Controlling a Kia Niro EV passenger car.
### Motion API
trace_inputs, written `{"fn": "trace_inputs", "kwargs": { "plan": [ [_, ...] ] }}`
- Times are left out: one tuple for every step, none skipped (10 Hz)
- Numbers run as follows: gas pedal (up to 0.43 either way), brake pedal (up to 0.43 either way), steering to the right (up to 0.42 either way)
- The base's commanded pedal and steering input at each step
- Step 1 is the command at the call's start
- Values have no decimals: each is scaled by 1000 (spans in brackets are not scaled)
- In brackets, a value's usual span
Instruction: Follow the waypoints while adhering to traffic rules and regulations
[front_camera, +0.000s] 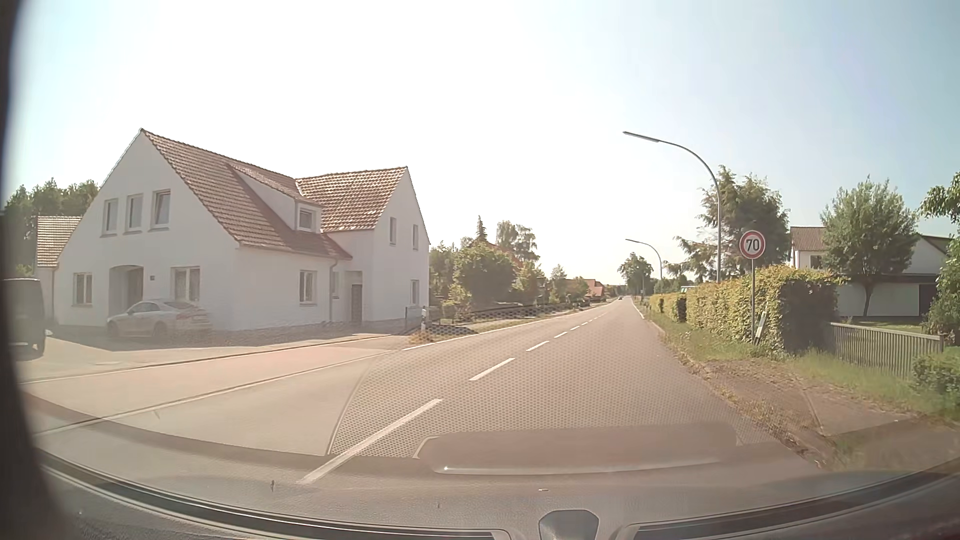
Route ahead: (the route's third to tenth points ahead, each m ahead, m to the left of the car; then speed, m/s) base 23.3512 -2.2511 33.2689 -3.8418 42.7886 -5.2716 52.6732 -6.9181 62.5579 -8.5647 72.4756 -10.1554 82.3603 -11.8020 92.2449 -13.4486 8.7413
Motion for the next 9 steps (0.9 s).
{"fn": "trace_inputs", "kwargs": {
  "plan": [
    [299,6,112],
    [299,6,95],
    [299,6,79],
    [299,6,69],
    [311,6,57],
    [311,6,48],
    [319,6,41],
    [331,6,35],
    [331,6,32]
  ]
}}
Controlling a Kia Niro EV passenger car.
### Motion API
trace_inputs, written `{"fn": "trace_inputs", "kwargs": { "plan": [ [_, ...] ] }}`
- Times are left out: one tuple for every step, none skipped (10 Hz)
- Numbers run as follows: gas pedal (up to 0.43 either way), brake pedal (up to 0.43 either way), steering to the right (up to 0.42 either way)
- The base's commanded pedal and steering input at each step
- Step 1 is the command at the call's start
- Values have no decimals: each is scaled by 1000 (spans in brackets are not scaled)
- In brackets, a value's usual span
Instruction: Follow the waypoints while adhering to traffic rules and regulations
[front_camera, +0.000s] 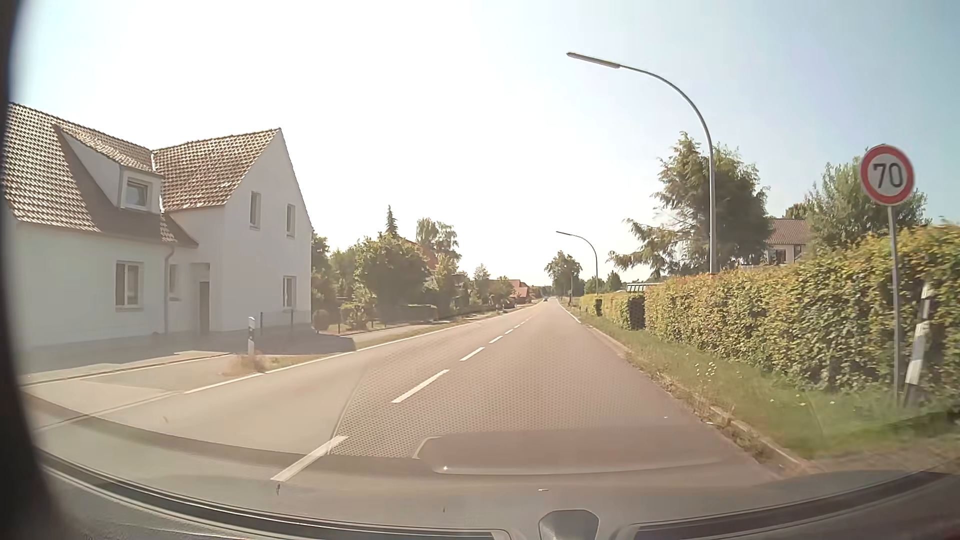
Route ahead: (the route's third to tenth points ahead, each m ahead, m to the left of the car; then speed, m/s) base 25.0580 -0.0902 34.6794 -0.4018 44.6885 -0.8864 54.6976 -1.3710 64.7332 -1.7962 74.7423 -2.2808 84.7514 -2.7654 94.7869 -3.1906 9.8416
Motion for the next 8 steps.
{"fn": "trace_inputs", "kwargs": {
  "plan": [
    [339,6,29],
    [358,6,24],
    [358,6,19],
    [358,6,17],
    [358,6,9],
    [358,6,3],
    [358,6,3],
    [358,6,3]
  ]
}}
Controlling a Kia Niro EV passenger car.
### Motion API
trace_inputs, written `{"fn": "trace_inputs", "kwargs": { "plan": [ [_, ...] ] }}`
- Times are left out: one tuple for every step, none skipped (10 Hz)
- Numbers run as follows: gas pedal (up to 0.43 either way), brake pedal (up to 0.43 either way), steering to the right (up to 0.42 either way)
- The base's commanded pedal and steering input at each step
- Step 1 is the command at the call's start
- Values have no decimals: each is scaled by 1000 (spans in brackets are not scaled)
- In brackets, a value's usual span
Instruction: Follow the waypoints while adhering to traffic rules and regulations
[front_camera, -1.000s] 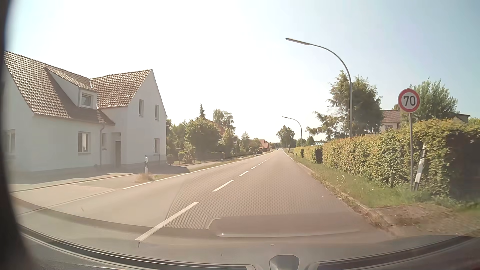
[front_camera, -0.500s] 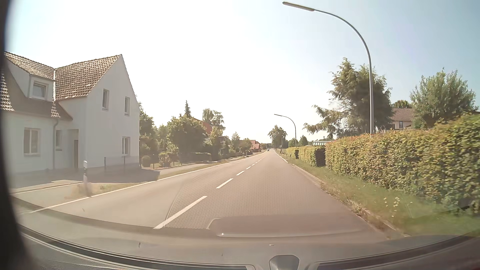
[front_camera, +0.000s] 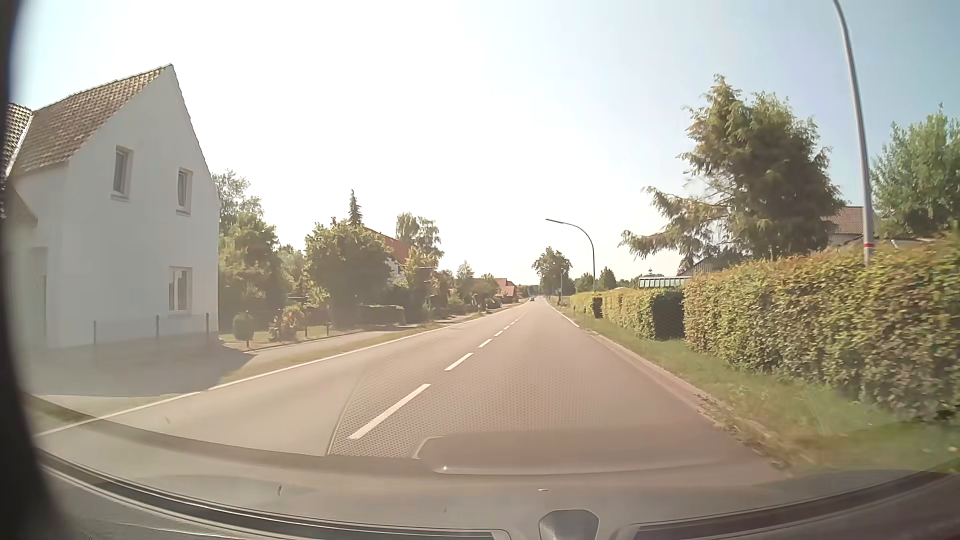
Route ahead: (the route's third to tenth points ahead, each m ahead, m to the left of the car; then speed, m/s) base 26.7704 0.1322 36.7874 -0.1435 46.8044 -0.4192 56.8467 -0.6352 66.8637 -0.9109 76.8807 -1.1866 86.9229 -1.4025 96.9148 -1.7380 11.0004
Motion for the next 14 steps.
{"fn": "trace_inputs", "kwargs": {
  "plan": [
    [358,6,3],
    [358,6,6],
    [358,6,11],
    [358,6,11],
    [358,6,8],
    [358,6,6],
    [358,6,6],
    [358,6,5],
    [358,6,7],
    [358,6,10],
    [358,6,14],
    [358,6,18],
    [358,6,20],
    [358,6,20]
  ]
}}
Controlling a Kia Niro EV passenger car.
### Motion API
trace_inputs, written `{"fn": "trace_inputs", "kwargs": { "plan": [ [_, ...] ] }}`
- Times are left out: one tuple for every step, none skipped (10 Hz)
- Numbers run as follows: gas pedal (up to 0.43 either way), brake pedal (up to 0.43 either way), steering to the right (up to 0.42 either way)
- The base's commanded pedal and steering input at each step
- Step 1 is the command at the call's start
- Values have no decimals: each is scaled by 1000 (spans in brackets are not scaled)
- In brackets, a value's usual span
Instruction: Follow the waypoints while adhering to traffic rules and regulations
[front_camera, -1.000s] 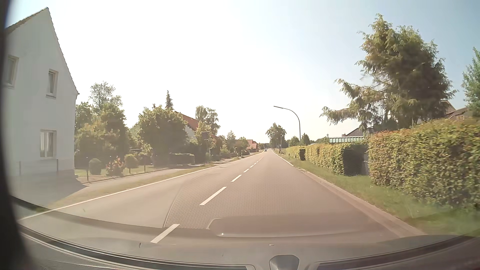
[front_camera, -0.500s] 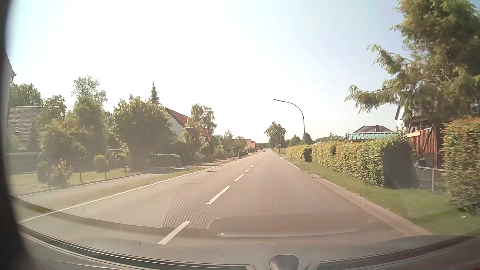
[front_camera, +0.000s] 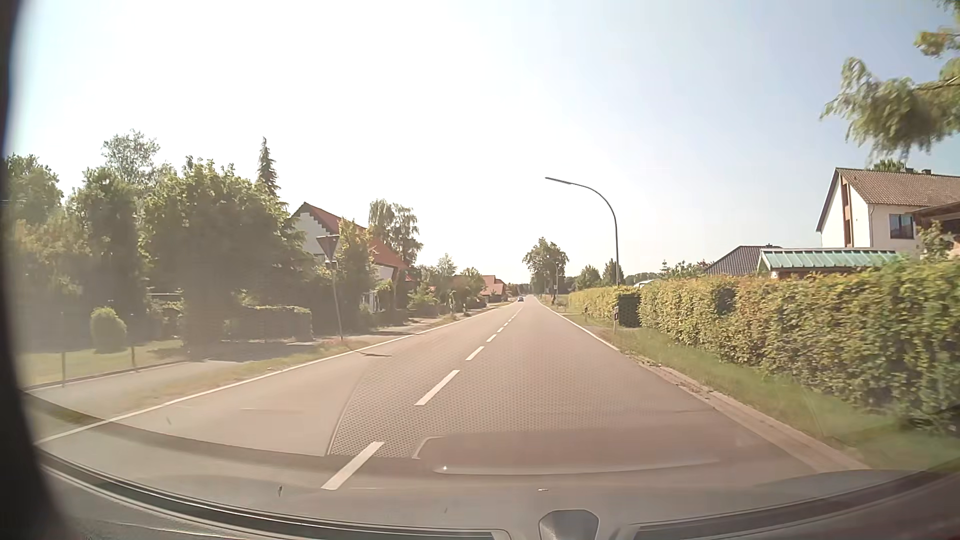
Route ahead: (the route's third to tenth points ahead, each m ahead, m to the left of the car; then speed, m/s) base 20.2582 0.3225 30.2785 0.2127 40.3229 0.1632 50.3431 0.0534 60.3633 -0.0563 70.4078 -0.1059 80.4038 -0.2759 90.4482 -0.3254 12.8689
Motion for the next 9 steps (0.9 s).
{"fn": "trace_inputs", "kwargs": {
  "plan": [
    [358,6,19],
    [358,6,18],
    [358,6,16],
    [358,6,13],
    [358,6,11],
    [358,6,10],
    [358,6,9],
    [358,6,9],
    [350,6,9]
  ]
}}
